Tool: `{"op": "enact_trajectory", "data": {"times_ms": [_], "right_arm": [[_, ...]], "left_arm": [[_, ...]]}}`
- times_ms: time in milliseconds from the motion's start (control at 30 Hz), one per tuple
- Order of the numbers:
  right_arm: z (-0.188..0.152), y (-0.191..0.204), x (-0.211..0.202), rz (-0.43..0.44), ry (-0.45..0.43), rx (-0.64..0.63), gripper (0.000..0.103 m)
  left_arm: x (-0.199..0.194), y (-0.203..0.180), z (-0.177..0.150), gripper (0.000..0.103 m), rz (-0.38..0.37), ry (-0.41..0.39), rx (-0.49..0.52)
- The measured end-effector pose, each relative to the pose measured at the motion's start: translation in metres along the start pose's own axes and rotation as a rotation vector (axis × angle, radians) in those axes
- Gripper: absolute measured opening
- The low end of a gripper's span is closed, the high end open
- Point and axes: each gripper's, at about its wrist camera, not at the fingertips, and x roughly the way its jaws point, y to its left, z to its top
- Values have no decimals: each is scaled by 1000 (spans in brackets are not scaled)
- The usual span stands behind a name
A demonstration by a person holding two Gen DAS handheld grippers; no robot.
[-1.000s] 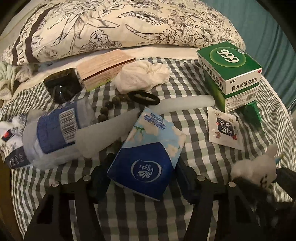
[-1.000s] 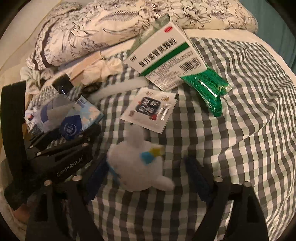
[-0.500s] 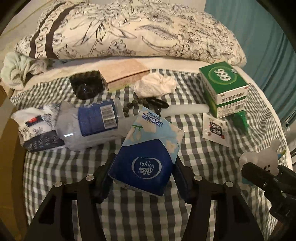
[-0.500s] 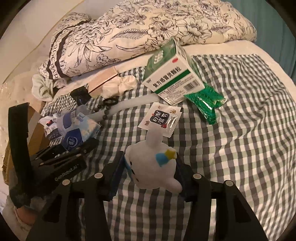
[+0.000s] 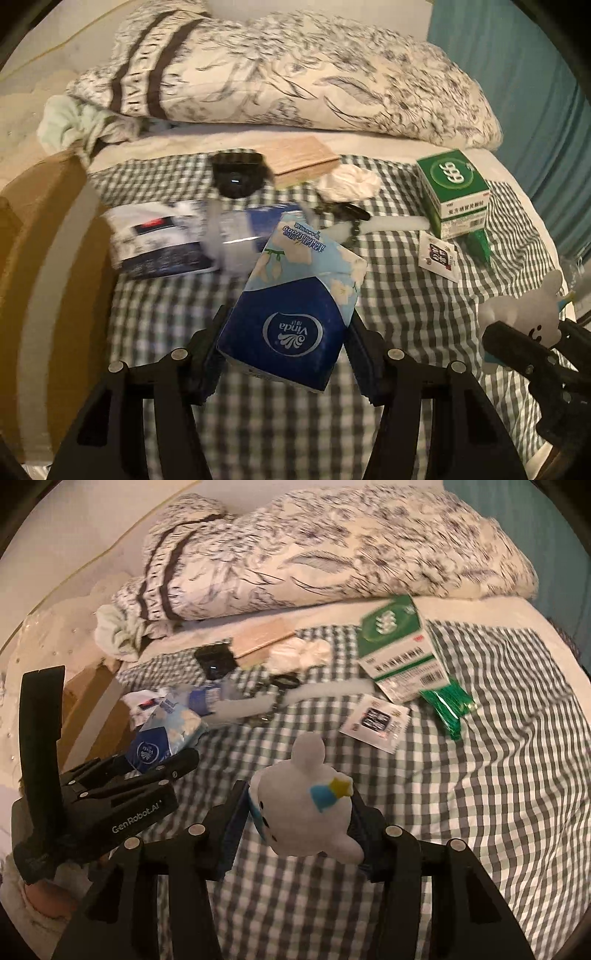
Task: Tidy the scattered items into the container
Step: 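Grasp the blue Vinda tissue pack with the left tool while the right tool grasps the white plush bunny, then carry the tissue pack and plush bunny over the cardboard box with both tools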
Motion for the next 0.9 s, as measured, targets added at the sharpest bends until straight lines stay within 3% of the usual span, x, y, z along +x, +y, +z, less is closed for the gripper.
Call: {"op": "enact_trajectory", "data": {"times_ms": [233,567,900], "right_arm": [[0,42,-14,33,-21,-73,50],[8,106,-35,74,-55,-169,50],[16,192,-37,157,-59,-294,50]], "left_arm": [[-46,40,-5,60,39,-61,-71],[-101,102,-3,60,39,-134,-179],[-138,170,-13,60,117,-176,-256]]}}
